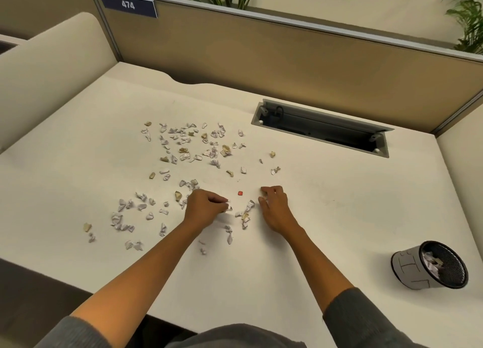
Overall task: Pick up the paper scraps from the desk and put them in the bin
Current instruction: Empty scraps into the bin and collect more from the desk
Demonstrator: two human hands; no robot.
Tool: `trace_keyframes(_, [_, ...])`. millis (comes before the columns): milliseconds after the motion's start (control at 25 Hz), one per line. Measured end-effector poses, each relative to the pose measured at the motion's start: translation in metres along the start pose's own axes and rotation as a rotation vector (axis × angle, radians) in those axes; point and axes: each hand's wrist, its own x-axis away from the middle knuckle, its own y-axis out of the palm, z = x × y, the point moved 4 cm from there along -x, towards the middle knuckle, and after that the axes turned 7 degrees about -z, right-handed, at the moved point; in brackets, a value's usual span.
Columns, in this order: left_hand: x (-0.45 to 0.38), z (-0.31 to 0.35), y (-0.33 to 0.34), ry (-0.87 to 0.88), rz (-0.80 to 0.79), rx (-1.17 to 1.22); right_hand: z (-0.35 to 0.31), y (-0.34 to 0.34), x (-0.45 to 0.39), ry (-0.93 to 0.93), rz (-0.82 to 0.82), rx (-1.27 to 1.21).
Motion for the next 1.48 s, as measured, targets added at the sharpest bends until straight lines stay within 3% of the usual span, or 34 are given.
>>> trace_keyframes(160, [-0.001,-0.005,-0.014,-0.029,0.029,0.192,-0.020,0.028,0.015,-0.156,-0.148,-0.025])
trace_keyframes(360, [-0.004,-0.009,-0.022,-0.057,0.070,0.239,-0.042,0.059,0.037,-0.248,-0.242,0.066])
trace_keyframes(560, [0.002,-0.011,-0.012,-0.084,0.038,0.264,-0.048,0.069,0.044,-0.385,-0.204,0.122])
trace_keyframes(800, [0.010,-0.012,-0.001,-0.099,0.018,0.256,-0.039,0.058,0.047,-0.335,-0.120,0.099])
trace_keyframes(880, [0.012,-0.008,0.003,-0.092,0.009,0.275,-0.030,0.047,0.047,-0.231,-0.066,-0.110])
trace_keyframes(960, [0.016,-0.003,0.008,-0.081,-0.008,0.302,-0.017,0.035,0.049,-0.079,-0.041,-0.490])
trace_keyframes(1240, [0.022,0.021,0.034,-0.040,-0.064,0.276,-0.011,0.030,0.058,0.238,-0.204,-1.660])
trace_keyframes(1320, [0.025,0.027,0.043,-0.032,-0.085,0.250,-0.011,0.031,0.059,0.267,-0.208,-1.835])
trace_keyframes(1480, [0.027,0.037,0.057,0.011,-0.115,0.177,-0.005,0.028,0.055,0.311,-0.120,-1.929])
